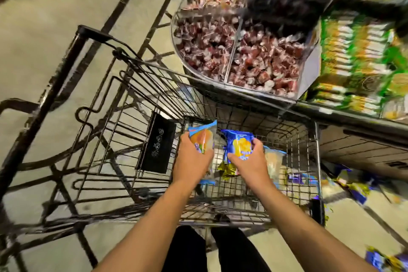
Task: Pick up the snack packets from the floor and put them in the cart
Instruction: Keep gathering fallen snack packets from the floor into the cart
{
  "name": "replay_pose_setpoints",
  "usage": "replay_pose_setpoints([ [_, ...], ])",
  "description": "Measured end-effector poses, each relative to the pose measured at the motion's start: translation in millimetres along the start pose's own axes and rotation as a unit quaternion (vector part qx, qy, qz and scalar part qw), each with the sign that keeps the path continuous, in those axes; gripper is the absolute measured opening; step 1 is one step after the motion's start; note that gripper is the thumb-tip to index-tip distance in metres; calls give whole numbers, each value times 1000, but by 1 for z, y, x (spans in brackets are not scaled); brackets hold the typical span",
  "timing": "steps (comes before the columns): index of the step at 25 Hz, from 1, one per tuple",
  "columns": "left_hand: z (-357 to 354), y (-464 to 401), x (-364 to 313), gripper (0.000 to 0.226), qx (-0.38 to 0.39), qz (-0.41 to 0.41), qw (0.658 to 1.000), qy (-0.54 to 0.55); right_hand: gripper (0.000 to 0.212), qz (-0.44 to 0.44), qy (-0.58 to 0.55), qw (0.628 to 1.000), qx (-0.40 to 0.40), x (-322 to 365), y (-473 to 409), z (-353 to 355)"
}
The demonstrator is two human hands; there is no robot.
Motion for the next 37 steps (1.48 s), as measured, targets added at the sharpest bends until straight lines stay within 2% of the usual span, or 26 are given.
replay_pose_setpoints([
  [4,-39,-65,23,60,20,8,1000,-22,87,-56,27,998,0,-38,-69,-26],
  [8,-91,-124,76,66,49,27,996,-63,95,-121,59,990,-33,-99,-122,-54],
  [13,-153,-169,150,74,89,40,988,-123,103,-154,113,980,-57,-218,-172,-93],
  [15,-170,-175,166,75,98,47,983,-147,102,-152,135,977,-67,-233,-175,-96],
  [18,-191,-181,179,71,109,38,980,-160,95,-136,182,970,-91,-195,-166,-92],
  [20,-201,-184,178,73,101,23,979,-173,98,-132,223,960,-107,-181,-166,-87],
  [25,-206,-189,180,87,115,16,970,-216,105,-134,248,954,-103,-173,-165,-84],
  [27,-195,-187,175,82,104,4,972,-211,102,-131,233,959,-94,-168,-161,-80],
  [30,-171,-170,144,65,107,-64,965,-231,90,-103,236,963,-78,-143,-141,-64],
  [33,-150,-135,92,63,146,-165,933,-285,82,-51,305,948,-80,-100,-106,-28],
  [37,-142,-56,-4,79,191,-321,842,-389,72,12,417,901,-116,-47,-32,43],
])
Point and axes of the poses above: each hand's wrist, its own y-axis away from the middle knuckle, its own z-axis out of the back of the hand, x = y × z, the point moved 7 cm from there along -y, towards the middle knuckle, and after that the axes turned 5 degrees about y, right-handed, at the moved point
